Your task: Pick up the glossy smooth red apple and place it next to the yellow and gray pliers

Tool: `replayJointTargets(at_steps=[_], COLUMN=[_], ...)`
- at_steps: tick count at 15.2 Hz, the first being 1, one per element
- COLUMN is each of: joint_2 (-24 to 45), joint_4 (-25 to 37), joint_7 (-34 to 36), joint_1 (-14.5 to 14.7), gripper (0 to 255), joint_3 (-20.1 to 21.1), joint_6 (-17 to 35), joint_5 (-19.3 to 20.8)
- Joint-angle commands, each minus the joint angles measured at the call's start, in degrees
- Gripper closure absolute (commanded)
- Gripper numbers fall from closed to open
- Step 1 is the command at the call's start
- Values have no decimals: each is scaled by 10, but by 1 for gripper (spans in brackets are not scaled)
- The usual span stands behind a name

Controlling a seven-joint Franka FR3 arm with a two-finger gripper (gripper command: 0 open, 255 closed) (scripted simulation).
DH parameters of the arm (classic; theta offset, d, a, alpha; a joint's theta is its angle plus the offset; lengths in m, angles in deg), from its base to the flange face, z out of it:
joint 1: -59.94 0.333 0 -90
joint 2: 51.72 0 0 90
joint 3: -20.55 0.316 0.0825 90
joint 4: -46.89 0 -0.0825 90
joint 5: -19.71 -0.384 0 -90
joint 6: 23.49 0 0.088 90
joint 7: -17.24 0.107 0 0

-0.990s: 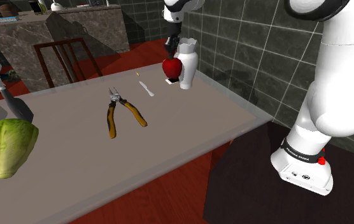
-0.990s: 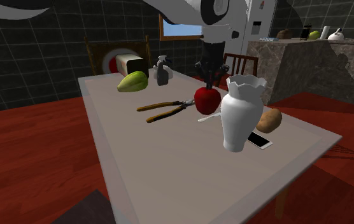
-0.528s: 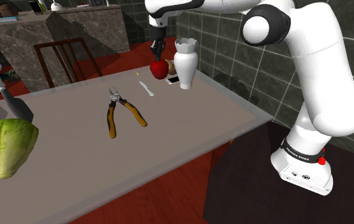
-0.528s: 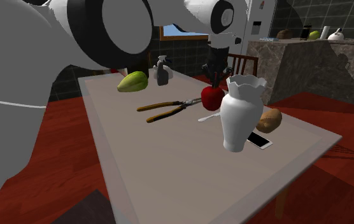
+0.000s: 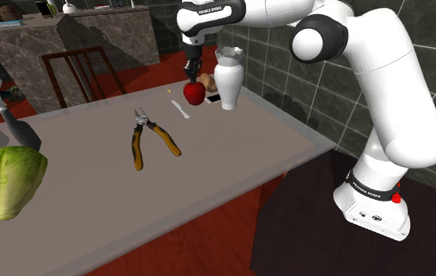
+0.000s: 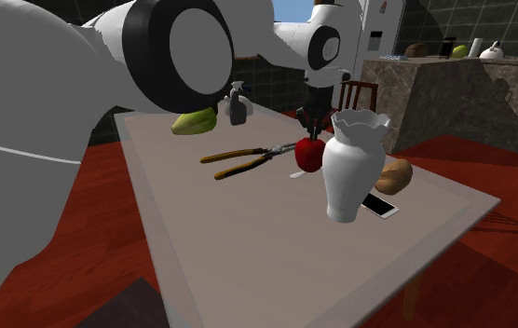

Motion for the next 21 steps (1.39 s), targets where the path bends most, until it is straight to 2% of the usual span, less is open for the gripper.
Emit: replayJointTargets(at_steps=[1, 7, 14, 15, 20, 21], joint_2=[-1, 3, 3, 3, 3, -3], joint_4=[-17, -57, -57, -57, -57, -48], joint_7=[-2, -7, -7, -7, -7, -6], joint_1=[1, 4, 4, 4, 4, 3], gripper=[255, 255, 255, 0, 0, 0], joint_3=[0, 2, 2, 2, 2, 0], joint_6=[17, 60, 60, 60, 60, 45], joint_5=[-1, -3, -3, -3, -3, -2])
